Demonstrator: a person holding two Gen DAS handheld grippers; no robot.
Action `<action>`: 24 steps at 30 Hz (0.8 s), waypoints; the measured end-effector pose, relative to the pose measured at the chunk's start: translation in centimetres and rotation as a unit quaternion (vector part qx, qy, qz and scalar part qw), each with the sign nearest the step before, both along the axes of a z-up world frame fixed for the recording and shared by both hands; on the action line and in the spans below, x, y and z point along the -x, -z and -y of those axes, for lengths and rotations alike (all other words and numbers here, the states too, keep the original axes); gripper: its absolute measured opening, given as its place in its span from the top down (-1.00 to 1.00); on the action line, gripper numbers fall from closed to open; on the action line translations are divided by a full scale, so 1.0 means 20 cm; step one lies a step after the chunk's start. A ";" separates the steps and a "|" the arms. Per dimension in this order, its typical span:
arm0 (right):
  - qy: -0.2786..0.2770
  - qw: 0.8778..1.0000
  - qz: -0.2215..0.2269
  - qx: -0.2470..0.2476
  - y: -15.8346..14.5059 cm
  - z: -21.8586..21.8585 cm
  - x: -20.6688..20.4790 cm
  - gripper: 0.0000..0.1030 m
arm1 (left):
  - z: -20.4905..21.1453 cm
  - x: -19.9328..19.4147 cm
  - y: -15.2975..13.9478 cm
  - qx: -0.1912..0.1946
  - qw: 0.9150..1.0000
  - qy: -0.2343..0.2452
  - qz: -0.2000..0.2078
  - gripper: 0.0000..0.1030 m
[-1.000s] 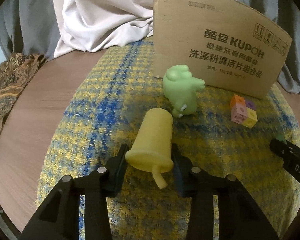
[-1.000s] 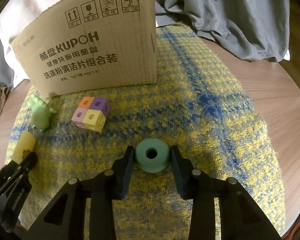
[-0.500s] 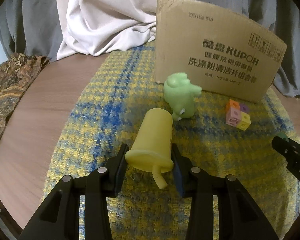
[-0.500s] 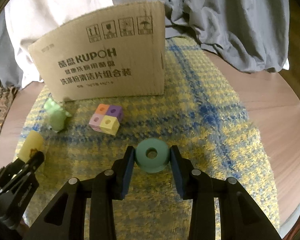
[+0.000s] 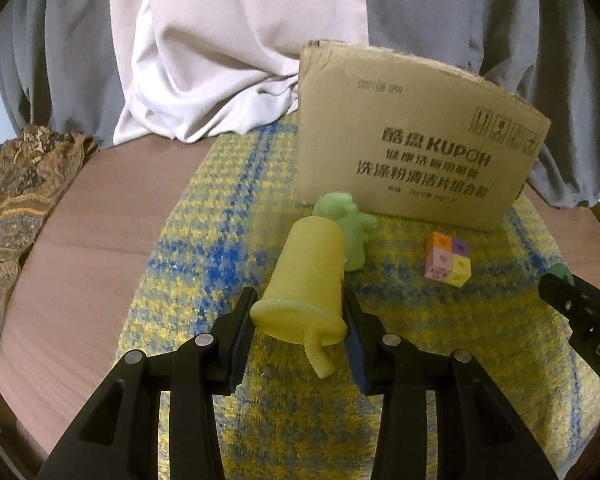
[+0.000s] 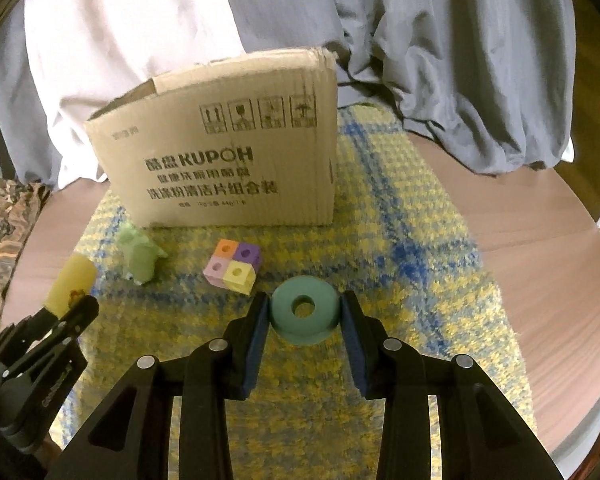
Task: Organize objects
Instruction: 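Lift the ring with the right tool while the left tool carries the cup over the box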
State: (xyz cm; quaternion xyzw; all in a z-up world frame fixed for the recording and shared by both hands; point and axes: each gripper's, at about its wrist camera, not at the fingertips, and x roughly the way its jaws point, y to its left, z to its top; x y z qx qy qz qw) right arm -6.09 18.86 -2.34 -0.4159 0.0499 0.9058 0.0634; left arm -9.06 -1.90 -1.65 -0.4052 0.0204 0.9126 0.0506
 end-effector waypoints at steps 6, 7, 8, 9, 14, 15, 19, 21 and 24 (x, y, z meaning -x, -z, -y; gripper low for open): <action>-0.004 1.000 -0.014 0.000 -0.06 0.00 -0.01 0.29 | -0.01 0.00 -0.08 0.004 1.000 0.005 -0.015 0.22; -0.005 1.000 -0.016 0.000 -0.08 0.00 -0.01 0.29 | -0.01 0.00 -0.10 0.006 1.000 0.005 -0.019 0.22; -0.005 1.000 -0.019 0.000 -0.09 0.00 -0.01 0.30 | -0.01 0.01 -0.11 0.007 1.000 0.005 -0.022 0.22; -0.006 1.000 -0.022 -0.001 -0.10 0.00 -0.01 0.29 | -0.02 0.01 -0.13 0.007 1.000 0.005 -0.024 0.22; -0.011 0.999 -0.036 -0.003 -0.18 -0.01 -0.01 0.29 | -0.02 0.02 -0.21 0.006 0.999 0.008 -0.037 0.22; -0.011 0.999 -0.039 -0.004 -0.19 -0.01 -0.01 0.29 | -0.02 0.02 -0.22 0.006 0.999 0.008 -0.039 0.22; -0.014 0.999 -0.050 -0.006 -0.26 0.00 -0.01 0.29 | -0.03 0.03 -0.28 0.006 0.999 0.009 -0.051 0.22; -0.016 0.998 -0.055 -0.006 -0.29 0.01 -0.01 0.29 | -0.03 0.03 -0.32 0.006 0.998 0.010 -0.057 0.22; -0.017 0.998 -0.062 -0.008 -0.34 0.01 0.00 0.29 | -0.04 0.04 -0.37 0.005 0.998 0.013 -0.065 0.22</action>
